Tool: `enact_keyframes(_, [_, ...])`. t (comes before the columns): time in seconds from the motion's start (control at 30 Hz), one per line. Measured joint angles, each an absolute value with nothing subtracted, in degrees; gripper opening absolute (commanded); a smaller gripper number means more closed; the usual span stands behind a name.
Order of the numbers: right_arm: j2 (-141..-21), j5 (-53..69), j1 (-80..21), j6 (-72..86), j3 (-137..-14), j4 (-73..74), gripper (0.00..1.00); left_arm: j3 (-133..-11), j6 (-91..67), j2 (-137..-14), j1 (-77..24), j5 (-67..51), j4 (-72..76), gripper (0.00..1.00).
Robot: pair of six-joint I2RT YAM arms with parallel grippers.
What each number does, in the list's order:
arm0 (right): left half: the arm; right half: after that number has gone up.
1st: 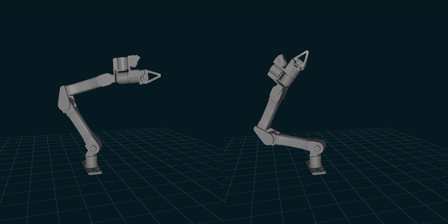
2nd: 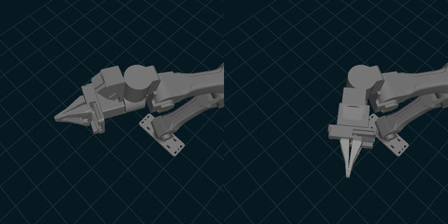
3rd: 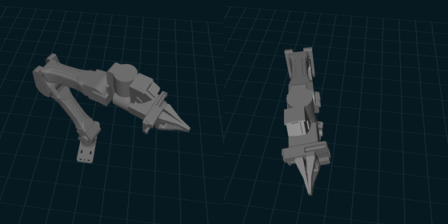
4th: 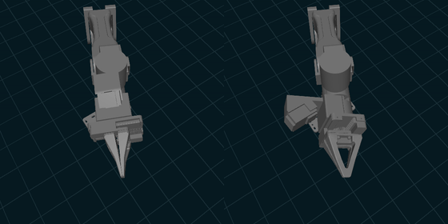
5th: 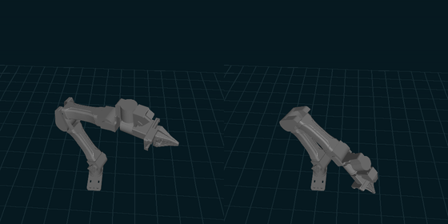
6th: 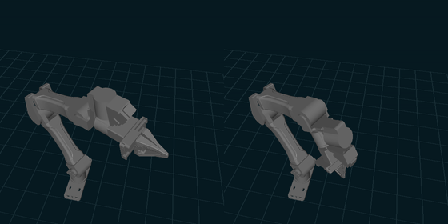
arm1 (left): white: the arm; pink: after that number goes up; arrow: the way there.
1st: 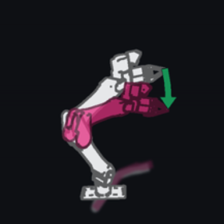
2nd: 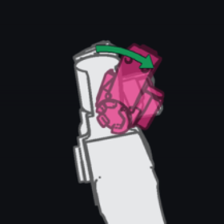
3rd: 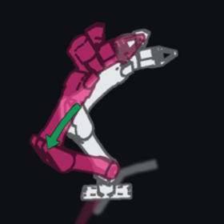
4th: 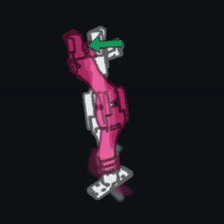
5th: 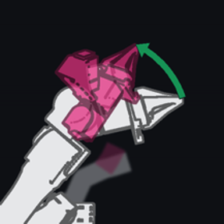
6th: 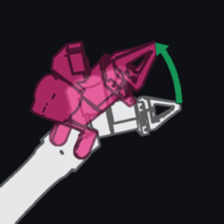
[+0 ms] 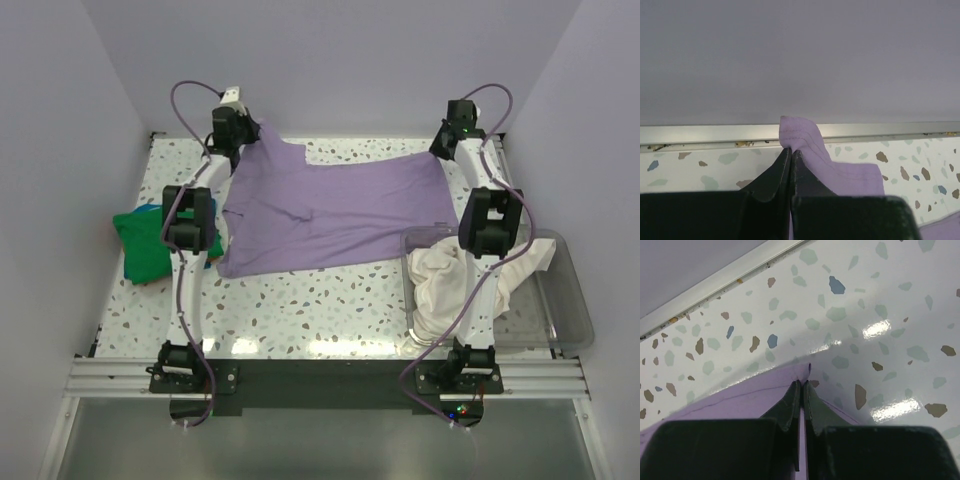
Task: Fold and stack the t-shirts
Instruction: Fold the tshirt
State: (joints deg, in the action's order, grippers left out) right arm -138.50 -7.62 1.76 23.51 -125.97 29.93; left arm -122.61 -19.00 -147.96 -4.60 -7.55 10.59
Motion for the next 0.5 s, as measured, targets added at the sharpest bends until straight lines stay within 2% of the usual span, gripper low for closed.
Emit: enact_keyframes(0.5, [-147.87,-7.49,1.76,29.89,-136.77,25.26,0.0,-126.52,-27.4,-150.21,-2.07,-16.53,22.09,0.0])
